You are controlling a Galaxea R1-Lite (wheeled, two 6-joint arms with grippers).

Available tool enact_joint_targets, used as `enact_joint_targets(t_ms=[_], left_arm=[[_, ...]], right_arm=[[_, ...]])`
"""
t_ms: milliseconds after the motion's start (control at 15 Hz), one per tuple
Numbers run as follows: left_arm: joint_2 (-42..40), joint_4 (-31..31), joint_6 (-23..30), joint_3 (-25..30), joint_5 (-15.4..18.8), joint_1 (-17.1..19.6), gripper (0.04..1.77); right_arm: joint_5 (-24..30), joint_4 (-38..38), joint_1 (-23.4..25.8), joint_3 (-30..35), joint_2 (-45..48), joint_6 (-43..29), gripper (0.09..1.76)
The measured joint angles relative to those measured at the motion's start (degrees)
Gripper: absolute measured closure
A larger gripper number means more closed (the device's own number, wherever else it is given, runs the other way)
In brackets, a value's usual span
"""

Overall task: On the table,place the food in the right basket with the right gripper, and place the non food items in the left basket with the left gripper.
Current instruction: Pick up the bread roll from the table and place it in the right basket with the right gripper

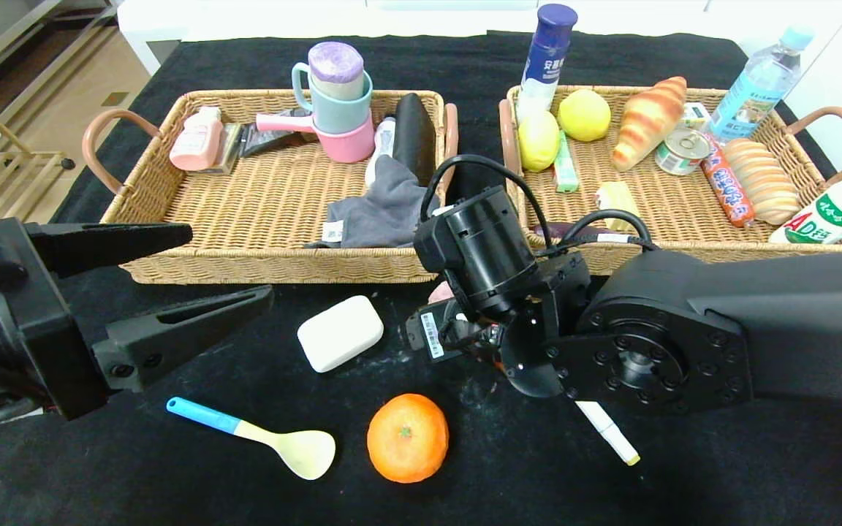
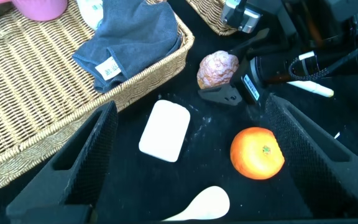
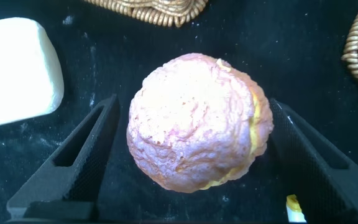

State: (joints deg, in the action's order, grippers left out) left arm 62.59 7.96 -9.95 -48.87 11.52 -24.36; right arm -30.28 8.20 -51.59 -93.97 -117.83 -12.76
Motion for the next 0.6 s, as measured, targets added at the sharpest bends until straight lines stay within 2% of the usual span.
enact_joint_targets(t_ms=[200,400,600], left_arm=[[0.0,0.0,0.0,0.0,0.0,0.0,0.09],[0.0,0.0,0.0,0.0,0.0,0.0,0.09],[0.0,0.1,0.0,0.0,-0.1,0.0,0.09]], right_arm=[[0.1,0.0,0.0,0.0,-0.2,-0.1,0.14],[0.1,0.2,-0.1,0.0,-0.2,0.0,0.59],[0.1,0.2,-0.1,0.0,-0.2,-0.1,0.90]])
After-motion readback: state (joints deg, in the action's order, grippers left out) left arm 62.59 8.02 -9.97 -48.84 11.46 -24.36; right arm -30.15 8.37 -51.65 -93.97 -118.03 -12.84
